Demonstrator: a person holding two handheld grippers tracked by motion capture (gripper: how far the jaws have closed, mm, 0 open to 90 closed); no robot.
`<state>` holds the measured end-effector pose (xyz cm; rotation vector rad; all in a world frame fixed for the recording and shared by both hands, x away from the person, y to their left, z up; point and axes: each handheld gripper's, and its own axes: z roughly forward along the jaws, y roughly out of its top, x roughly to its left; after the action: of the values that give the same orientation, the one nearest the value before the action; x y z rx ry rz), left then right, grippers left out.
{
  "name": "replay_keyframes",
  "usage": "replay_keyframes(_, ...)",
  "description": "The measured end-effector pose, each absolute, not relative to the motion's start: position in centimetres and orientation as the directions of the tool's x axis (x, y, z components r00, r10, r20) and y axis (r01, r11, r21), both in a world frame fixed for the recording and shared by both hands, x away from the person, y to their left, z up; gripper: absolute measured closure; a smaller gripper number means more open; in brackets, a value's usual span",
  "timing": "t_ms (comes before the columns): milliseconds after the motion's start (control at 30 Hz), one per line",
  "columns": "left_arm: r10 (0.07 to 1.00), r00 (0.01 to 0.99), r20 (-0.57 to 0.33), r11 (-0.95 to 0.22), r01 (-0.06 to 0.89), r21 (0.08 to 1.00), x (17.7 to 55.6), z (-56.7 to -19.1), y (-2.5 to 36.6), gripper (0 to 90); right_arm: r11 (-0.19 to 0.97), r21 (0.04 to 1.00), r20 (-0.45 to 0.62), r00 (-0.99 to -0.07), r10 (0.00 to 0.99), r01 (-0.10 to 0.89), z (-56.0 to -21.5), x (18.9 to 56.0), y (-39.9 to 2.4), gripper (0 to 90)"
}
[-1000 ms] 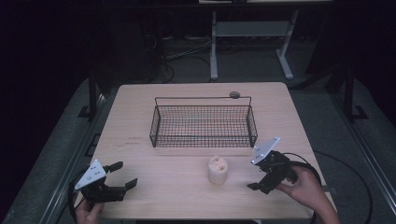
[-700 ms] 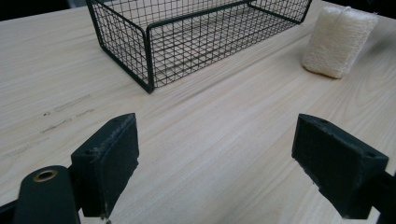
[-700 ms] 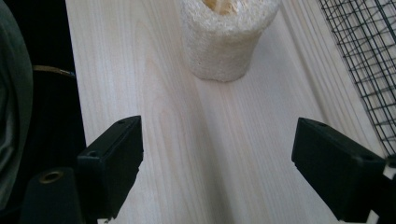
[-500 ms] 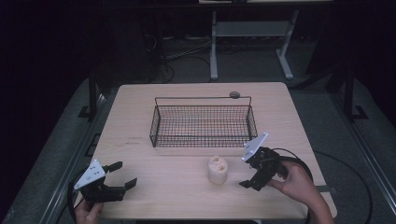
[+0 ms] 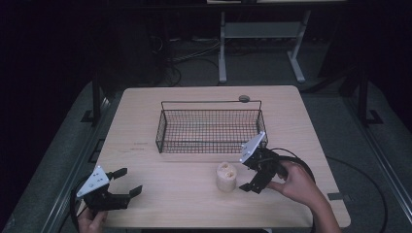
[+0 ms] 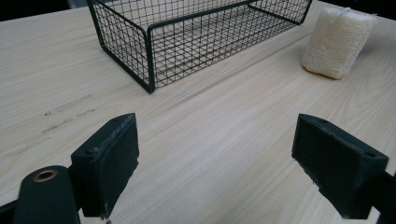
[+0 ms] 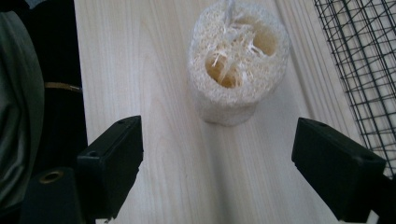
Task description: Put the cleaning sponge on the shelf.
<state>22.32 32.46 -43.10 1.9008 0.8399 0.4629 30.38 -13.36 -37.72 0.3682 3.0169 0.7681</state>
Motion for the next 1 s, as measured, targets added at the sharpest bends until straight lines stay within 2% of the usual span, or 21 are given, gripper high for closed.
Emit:
replay_keyframes(433,0.724,0.688,-0.041,-0.285,0.352,0.892,22.3,-43.1,32.5,14.1,0.882,0.425,0.048,-0.978,0.204,0.205,-37.9,31.9,-10.6,16.0)
replay_keyframes(1000,0.724,0.689,-0.040,-0.285,0.351,0.892,22.3,-43.0,32.5,14.1,0.897,0.391,0.070,-0.979,0.193,0.205,-38.9,32.7,-9.1,16.2)
